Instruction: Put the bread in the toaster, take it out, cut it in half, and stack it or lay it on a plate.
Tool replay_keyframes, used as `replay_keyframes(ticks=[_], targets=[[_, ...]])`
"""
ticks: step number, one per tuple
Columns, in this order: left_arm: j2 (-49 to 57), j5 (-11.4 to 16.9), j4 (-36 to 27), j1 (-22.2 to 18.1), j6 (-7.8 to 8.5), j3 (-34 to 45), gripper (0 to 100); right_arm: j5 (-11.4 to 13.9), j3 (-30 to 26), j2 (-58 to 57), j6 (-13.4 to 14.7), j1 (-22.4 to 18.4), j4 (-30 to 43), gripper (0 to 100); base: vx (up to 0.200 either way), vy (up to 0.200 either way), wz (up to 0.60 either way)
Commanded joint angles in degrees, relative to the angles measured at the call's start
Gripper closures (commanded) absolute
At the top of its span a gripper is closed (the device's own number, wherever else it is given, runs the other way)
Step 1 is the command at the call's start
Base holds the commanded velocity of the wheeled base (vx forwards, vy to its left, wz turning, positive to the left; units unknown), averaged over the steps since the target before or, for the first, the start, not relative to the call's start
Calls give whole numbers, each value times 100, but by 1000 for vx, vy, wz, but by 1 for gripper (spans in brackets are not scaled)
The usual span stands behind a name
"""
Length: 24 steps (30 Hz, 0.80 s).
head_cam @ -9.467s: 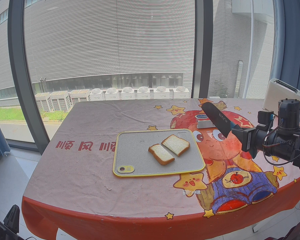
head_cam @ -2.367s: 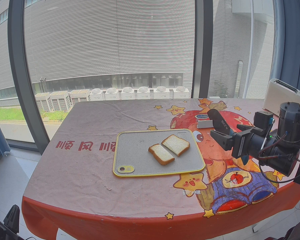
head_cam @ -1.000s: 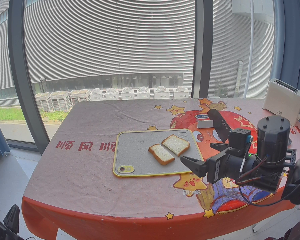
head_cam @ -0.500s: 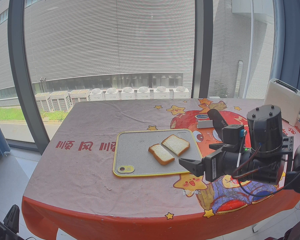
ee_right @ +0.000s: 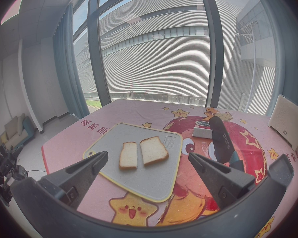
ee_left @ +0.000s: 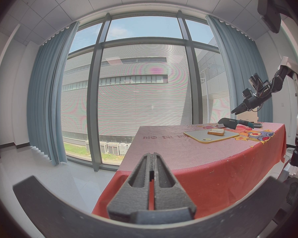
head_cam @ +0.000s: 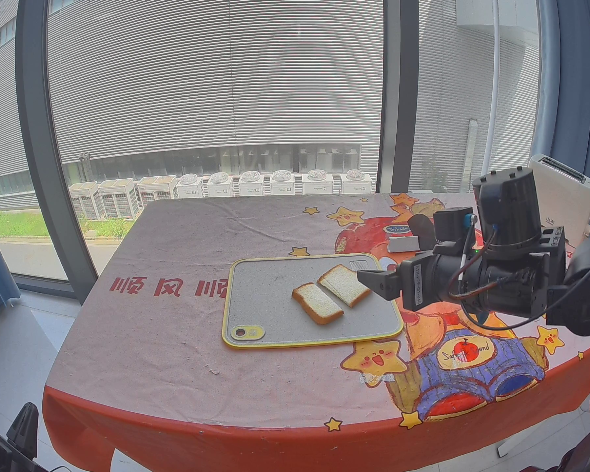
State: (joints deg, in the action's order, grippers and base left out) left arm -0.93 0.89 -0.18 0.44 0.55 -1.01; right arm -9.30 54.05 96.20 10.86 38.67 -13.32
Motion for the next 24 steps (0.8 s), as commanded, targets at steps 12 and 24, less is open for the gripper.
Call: replay_keyframes(ticks=[12, 24], targets=[[93, -1, 1, 0, 7, 101, 100, 148, 738, 690, -190, -501, 278, 0, 0, 0, 0], [93, -1, 1, 0, -2, 92, 100, 438, 967, 839, -471, -720, 410, 0, 0, 0, 0]])
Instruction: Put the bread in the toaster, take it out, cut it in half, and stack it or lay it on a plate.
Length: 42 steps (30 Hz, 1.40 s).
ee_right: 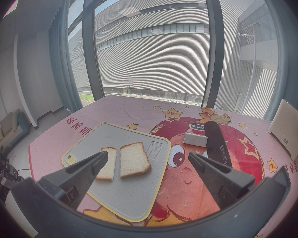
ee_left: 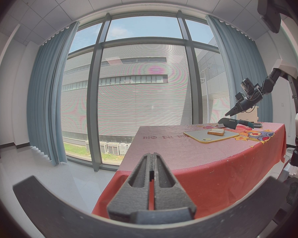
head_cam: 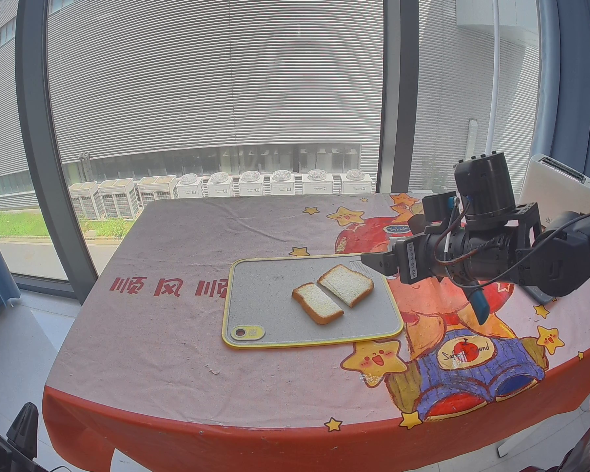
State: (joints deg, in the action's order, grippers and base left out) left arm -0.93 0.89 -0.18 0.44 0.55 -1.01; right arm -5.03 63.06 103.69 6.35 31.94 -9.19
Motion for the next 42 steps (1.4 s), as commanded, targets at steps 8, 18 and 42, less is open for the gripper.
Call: replay_keyframes(ticks=[8, 18, 42], targets=[[93, -1, 1, 0, 7, 101, 100, 64, 180, 353, -55, -109, 172, 0, 0, 0, 0], [93, -1, 1, 0, 7, 101, 100, 55, 391, 696, -73, -179, 198, 0, 0, 0, 0], [93, -1, 1, 0, -2, 101, 100, -15, 831, 1461, -81, -294, 207, 0, 0, 0, 0]])
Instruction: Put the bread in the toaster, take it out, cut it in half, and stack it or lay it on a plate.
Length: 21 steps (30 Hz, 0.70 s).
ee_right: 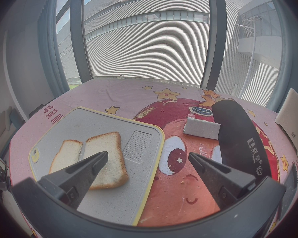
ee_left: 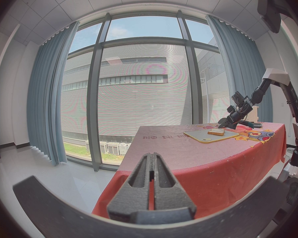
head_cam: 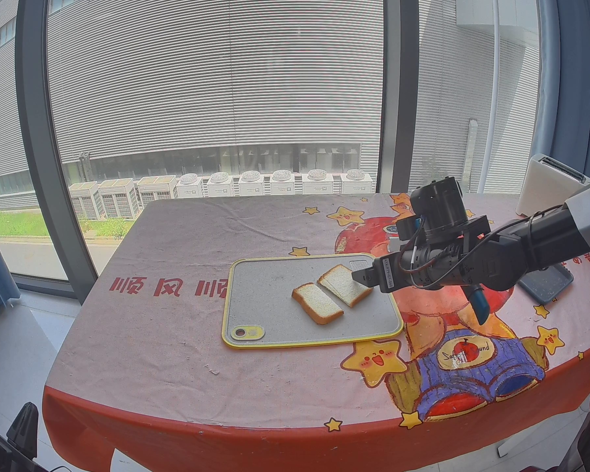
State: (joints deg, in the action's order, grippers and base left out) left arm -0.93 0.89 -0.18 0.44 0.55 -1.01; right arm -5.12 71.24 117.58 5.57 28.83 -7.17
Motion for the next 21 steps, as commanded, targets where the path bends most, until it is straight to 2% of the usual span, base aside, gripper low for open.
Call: replay_keyframes(ticks=[1, 7, 21], targets=[[93, -1, 1, 0, -2, 101, 100, -15, 13, 72, -3, 17, 5, 0, 0, 0, 0], [93, -1, 1, 0, -2, 101, 100, -42, 4, 63, -109, 0, 14, 0, 0, 0, 0], [93, -1, 1, 0, 7, 101, 100, -165, -40, 90, -135, 52, 31, 0, 0, 0, 0]])
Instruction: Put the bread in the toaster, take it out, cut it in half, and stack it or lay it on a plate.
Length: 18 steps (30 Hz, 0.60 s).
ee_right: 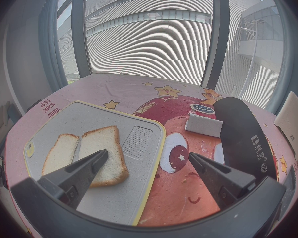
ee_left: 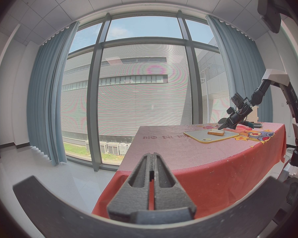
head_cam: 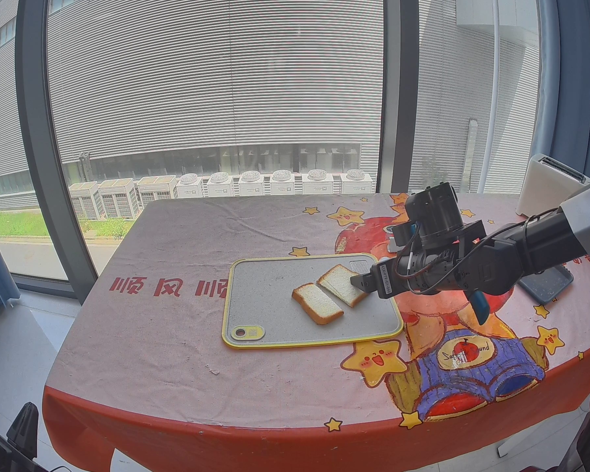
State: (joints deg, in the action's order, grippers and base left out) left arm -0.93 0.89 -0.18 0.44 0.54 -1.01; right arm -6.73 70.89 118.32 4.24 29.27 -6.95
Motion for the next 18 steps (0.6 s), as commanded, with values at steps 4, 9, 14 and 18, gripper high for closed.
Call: replay_keyframes(ticks=[4, 9, 14, 18], targets=[[93, -1, 1, 0, 8, 101, 100, -4, 48, 7, -2, 17, 255, 0, 0, 0, 0], [93, -1, 1, 0, -1, 101, 100, -4, 57, 7, -2, 26, 343, 0, 0, 0, 0], [93, -1, 1, 0, 8, 101, 100, -4, 57, 15, -2, 44, 343, 0, 0, 0, 0], [93, -1, 1, 0, -1, 101, 100, -13, 57, 15, -2, 44, 343, 0, 0, 0, 0]])
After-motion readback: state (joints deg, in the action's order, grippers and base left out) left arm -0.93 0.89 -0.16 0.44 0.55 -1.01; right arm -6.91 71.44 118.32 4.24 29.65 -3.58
